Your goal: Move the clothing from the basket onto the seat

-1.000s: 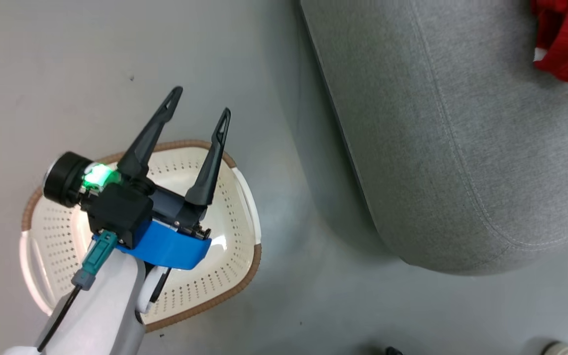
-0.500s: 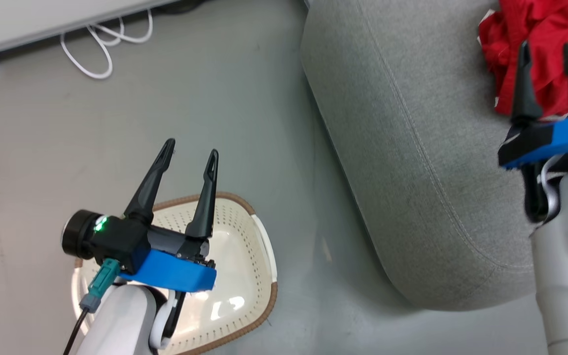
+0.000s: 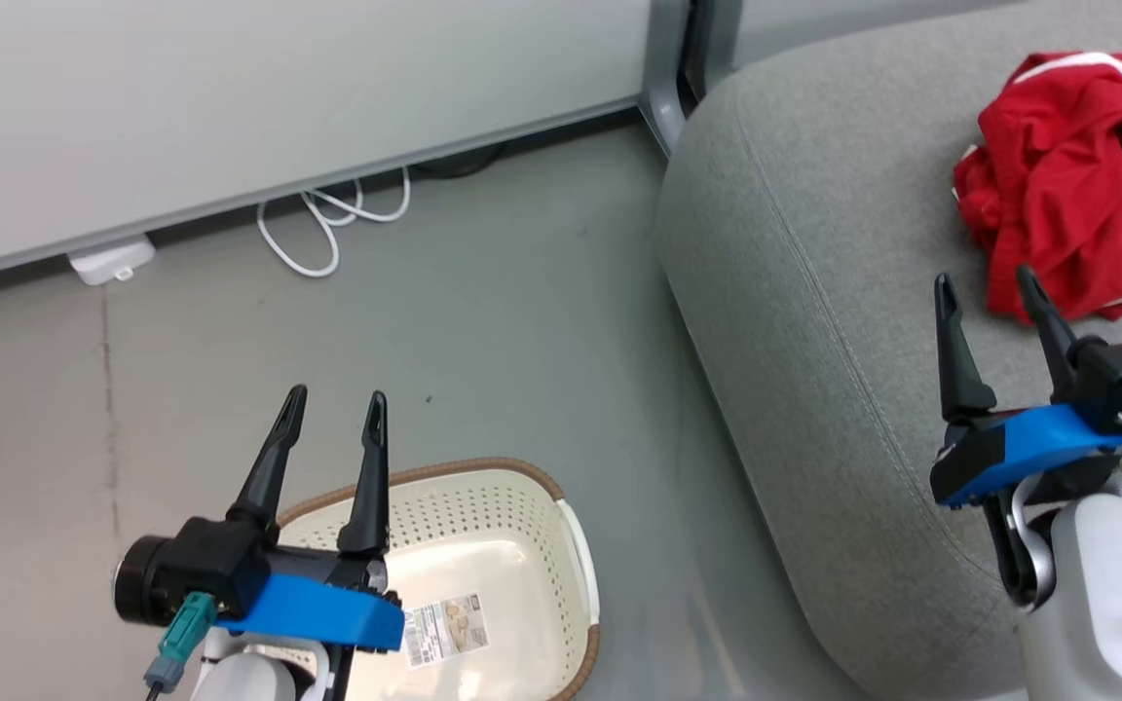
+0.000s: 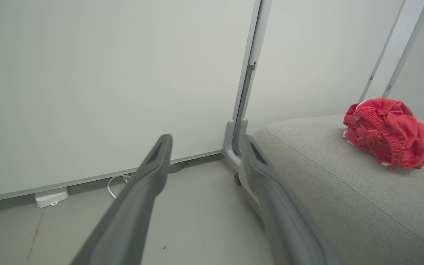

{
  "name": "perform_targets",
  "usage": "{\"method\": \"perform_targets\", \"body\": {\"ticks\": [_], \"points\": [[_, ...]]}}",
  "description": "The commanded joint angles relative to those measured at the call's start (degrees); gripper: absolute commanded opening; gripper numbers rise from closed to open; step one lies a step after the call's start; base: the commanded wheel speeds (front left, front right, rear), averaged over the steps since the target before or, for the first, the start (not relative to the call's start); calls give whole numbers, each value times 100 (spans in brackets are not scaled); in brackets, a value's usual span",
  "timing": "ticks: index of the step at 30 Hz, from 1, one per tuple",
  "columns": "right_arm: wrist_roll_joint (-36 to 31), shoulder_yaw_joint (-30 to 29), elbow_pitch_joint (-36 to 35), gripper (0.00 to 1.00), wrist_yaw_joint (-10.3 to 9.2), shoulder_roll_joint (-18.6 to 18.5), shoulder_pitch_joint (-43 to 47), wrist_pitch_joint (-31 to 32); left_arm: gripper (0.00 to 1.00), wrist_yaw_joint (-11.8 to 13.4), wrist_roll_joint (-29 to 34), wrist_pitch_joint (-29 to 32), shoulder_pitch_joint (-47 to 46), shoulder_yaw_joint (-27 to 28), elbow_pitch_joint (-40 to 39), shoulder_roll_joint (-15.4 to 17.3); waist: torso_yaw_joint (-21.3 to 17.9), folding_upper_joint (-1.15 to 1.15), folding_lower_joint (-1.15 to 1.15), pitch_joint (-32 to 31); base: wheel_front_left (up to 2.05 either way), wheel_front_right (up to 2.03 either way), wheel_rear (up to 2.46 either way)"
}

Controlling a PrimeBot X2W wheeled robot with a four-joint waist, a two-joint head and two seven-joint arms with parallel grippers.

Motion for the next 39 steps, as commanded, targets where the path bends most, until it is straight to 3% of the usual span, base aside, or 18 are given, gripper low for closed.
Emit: {"method": "perform_targets", "body": {"ticks": [1,16,28,39], "points": [[-37,-20,-80,100,1,33,144,22,100,-10,30,-15,67,57,14,-23,146,0,2,-159,0,0,0],[67,306,-1120,100,1,258,1599,194,100,-49,-45,-15,623,653,182,-261,823,0,2,-763,0,0,0],[310,494,-1200,100,1,274,2012,178,100,-118,1,-14,737,899,497,-298,1162,0,2,-957,0,0,0],[514,631,-1104,100,2,275,2106,130,100,-158,42,-14,705,991,833,-295,1215,0,2,-1052,0,0,0]]}}
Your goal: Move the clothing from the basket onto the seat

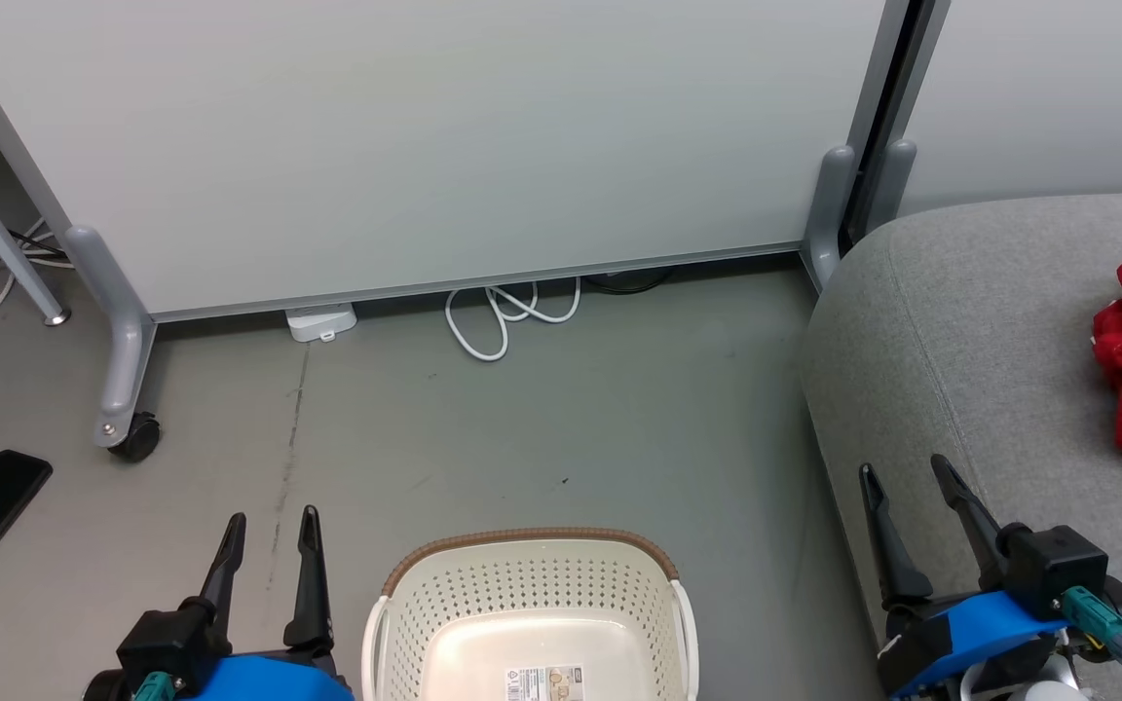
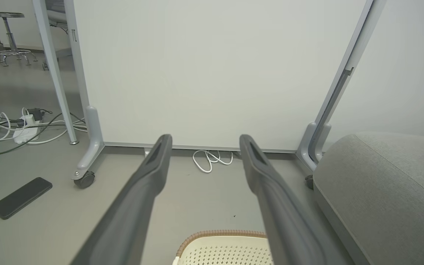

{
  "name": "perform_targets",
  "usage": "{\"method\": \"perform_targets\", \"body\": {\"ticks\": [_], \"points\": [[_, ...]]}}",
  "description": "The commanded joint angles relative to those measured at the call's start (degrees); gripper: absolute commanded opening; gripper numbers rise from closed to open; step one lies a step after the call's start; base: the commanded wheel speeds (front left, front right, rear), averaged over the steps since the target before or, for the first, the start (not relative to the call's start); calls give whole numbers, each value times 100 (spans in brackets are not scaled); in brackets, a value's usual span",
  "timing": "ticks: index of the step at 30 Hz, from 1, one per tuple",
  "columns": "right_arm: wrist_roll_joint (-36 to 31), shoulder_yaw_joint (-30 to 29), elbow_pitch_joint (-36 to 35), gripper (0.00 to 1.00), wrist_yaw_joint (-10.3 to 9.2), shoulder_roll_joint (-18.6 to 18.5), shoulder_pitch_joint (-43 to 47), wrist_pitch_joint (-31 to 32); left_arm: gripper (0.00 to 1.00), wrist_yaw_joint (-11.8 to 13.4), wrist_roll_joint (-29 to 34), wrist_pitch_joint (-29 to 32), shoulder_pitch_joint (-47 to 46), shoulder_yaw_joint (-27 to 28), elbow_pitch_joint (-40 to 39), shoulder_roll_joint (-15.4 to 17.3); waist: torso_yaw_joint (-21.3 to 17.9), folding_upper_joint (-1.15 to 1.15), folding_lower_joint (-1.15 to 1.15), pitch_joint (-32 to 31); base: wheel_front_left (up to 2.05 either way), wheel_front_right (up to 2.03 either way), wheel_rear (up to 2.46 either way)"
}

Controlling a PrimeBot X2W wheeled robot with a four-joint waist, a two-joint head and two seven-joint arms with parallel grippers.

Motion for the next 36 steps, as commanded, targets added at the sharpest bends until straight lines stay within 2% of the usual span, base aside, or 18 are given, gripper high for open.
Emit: {"method": "perform_targets", "body": {"ticks": [1,27,28,33,36], "points": [[52,27,25,100,2,8,82,-41,100,-33,12,-14,-5,29,41,1,-12,-1,0,5,0,0,0],[206,153,100,100,3,8,56,-1,100,-47,-122,-15,-30,-89,237,-12,-109,-1,0,-22,0,0,0],[188,148,119,0,0,1,10,-16,0,-44,-105,2,-1,-90,243,-16,-109,-1,0,-24,0,0,0],[190,148,397,0,0,7,121,-9,0,-44,-106,40,150,-102,508,-36,-110,-1,0,-24,0,0,0],[545,101,406,0,0,7,87,72,0,-44,-437,133,111,-60,478,-36,-108,-1,0,-25,0,0,0]]}}
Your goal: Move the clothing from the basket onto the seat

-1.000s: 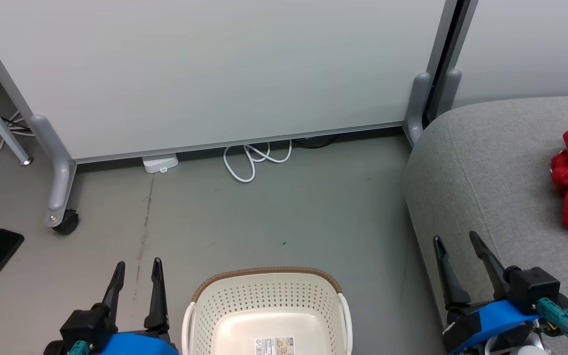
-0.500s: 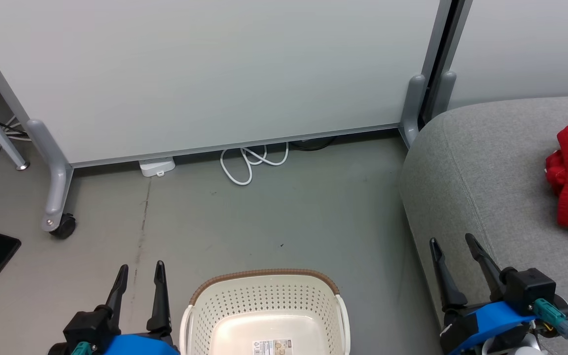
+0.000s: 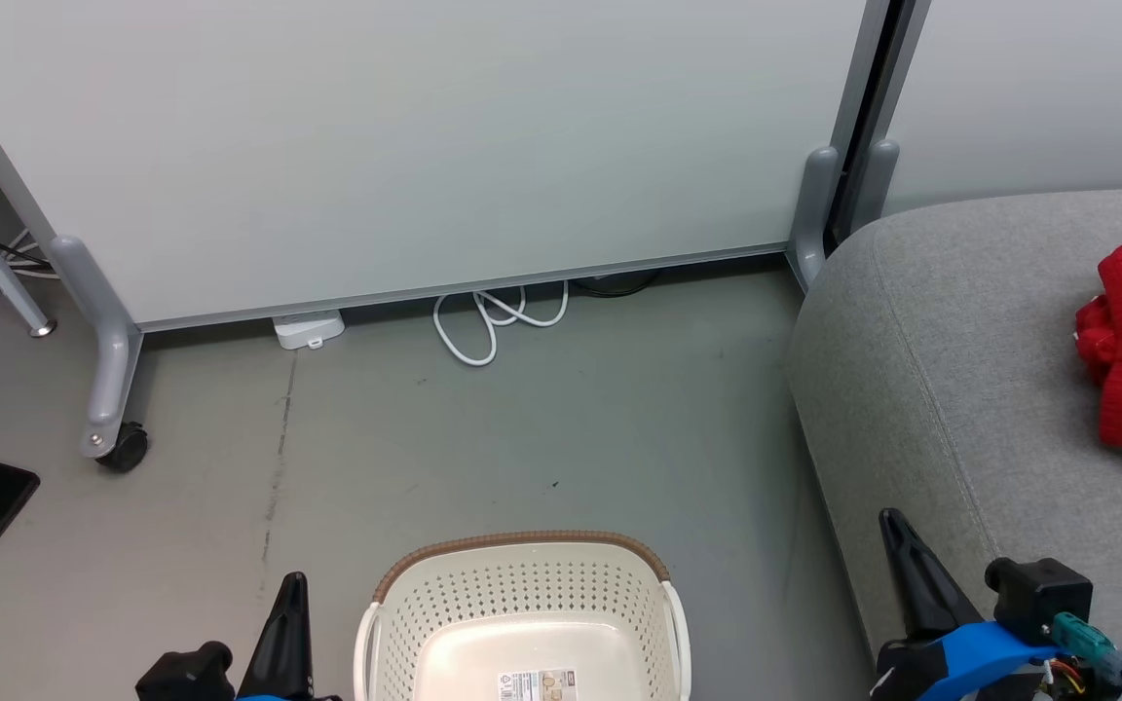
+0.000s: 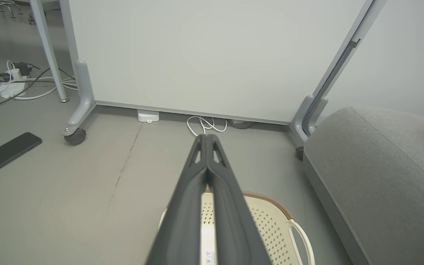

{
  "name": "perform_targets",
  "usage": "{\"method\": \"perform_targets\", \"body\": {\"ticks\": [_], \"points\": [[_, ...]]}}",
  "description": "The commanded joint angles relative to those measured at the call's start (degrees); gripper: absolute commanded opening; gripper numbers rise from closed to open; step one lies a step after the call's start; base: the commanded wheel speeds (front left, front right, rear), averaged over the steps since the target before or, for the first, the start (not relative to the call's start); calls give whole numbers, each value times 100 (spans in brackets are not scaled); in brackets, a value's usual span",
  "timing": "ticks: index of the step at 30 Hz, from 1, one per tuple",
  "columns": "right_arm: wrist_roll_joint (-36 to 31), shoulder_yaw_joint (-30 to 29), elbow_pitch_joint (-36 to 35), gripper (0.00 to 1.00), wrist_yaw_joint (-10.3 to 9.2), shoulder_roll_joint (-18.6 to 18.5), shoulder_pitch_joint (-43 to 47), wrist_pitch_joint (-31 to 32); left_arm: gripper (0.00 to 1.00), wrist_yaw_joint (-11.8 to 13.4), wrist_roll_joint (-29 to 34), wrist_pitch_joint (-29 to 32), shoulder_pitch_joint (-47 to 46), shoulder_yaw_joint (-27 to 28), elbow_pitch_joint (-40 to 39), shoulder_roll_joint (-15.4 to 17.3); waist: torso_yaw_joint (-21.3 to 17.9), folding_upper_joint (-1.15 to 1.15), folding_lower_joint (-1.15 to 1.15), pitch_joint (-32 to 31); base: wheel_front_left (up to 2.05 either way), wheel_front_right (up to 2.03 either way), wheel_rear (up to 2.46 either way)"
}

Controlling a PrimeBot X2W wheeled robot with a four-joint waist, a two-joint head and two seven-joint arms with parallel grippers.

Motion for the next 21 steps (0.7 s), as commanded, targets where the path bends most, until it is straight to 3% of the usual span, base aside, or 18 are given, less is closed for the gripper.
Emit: {"method": "perform_targets", "body": {"ticks": [1,21], "points": [[204,-37,-86,0,0,-3,-84,41,0,-1,-185,38,-112,44,-105,10,2,0,0,-1,0,0,0],[2302,-198,-176,0,0,-4,-174,408,0,-3,-2129,557,-319,268,-325,13,14,0,0,-7,0,0,0]]}}
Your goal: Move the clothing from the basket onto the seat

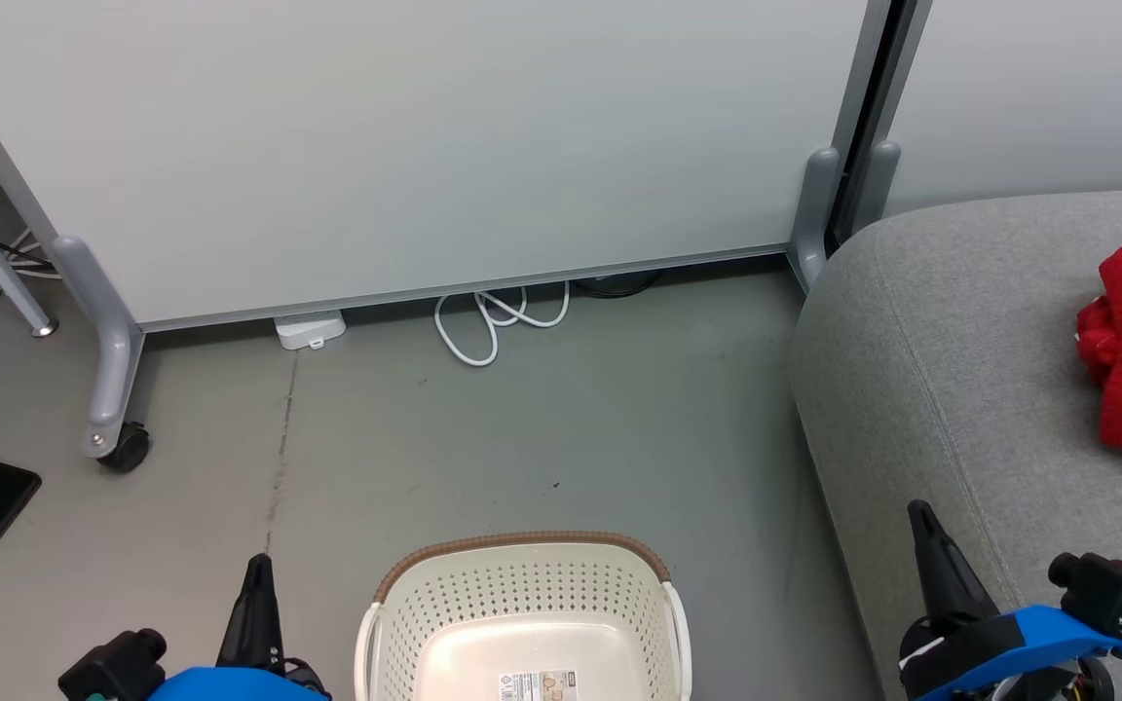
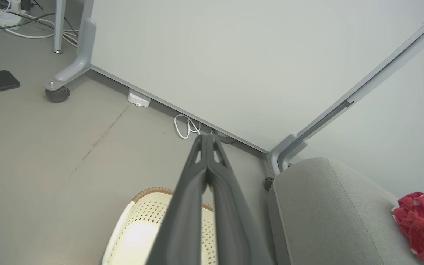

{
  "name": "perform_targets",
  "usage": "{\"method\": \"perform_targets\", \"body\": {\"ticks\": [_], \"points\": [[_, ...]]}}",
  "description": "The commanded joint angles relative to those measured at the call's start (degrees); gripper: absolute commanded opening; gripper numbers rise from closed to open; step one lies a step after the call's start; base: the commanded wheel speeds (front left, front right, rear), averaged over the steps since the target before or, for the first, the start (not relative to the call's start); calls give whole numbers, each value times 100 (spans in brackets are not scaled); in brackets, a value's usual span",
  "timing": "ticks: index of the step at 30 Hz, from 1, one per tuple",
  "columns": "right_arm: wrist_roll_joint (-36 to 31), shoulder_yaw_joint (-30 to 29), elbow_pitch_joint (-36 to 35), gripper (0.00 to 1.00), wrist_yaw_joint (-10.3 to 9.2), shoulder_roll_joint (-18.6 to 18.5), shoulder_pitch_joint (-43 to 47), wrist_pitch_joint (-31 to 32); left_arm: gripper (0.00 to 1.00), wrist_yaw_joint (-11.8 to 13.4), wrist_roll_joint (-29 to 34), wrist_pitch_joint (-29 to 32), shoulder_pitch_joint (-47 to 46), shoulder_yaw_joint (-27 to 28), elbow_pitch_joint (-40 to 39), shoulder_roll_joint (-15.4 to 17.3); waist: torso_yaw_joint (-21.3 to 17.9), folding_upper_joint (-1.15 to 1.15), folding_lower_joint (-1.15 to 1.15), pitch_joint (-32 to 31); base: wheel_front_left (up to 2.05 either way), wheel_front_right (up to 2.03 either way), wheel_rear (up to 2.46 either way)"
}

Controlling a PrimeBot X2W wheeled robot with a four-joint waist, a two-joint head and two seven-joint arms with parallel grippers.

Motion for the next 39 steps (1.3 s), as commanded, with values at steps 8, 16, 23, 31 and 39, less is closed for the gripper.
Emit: {"method": "perform_targets", "body": {"ticks": [8,16,23,31,39], "points": [[892,-89,-130,0,1,-7,-189,154,0,-4,-830,209,-261,125,-183,16,6,0,0,-3,0,0,0],[1545,-145,-150,0,1,-7,-223,274,0,-6,-1434,371,-326,198,-252,17,10,0,0,-5,0,0,0],[2079,-190,-167,0,1,-8,-253,371,0,-7,-1927,506,-375,256,-305,18,14,0,0,-7,0,0,0],[2567,-232,-181,0,1,-8,-271,465,0,-8,-2382,628,-423,306,-357,20,18,0,0,-10,0,0,0],[3096,-275,-196,0,2,-8,-296,559,0,-9,-2868,761,-474,365,-410,21,23,0,0,-12,0,0,0]]}}
